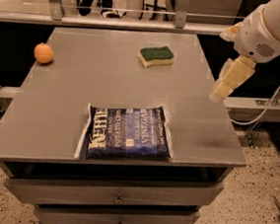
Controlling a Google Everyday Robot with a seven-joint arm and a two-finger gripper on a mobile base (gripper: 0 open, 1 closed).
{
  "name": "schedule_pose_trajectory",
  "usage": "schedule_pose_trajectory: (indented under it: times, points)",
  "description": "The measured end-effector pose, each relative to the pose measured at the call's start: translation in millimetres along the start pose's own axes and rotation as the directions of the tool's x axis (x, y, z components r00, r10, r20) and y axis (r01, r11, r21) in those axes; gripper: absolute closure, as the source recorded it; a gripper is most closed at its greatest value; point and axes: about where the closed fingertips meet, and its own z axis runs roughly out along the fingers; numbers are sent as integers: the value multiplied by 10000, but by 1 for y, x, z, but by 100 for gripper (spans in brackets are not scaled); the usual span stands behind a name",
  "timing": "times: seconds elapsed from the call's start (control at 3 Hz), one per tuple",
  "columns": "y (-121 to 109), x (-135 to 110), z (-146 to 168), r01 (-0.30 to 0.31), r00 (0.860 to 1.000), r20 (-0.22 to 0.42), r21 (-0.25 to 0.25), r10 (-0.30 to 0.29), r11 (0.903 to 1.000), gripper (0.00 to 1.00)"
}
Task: Move sponge near orange
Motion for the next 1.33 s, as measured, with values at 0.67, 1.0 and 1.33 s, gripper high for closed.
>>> schedule_pose_trajectory:
  times: [0.67, 1.0, 1.33]
  points:
    - [-47, -25, 20, -73, 9946, 1039, 309, 41, 9995, 0]
    - [-47, -26, 21, -60, 9942, 1074, 295, 28, 9995, 0]
    - [-72, -41, 54, -476, 9741, 2232, 429, 368, 9979, 0]
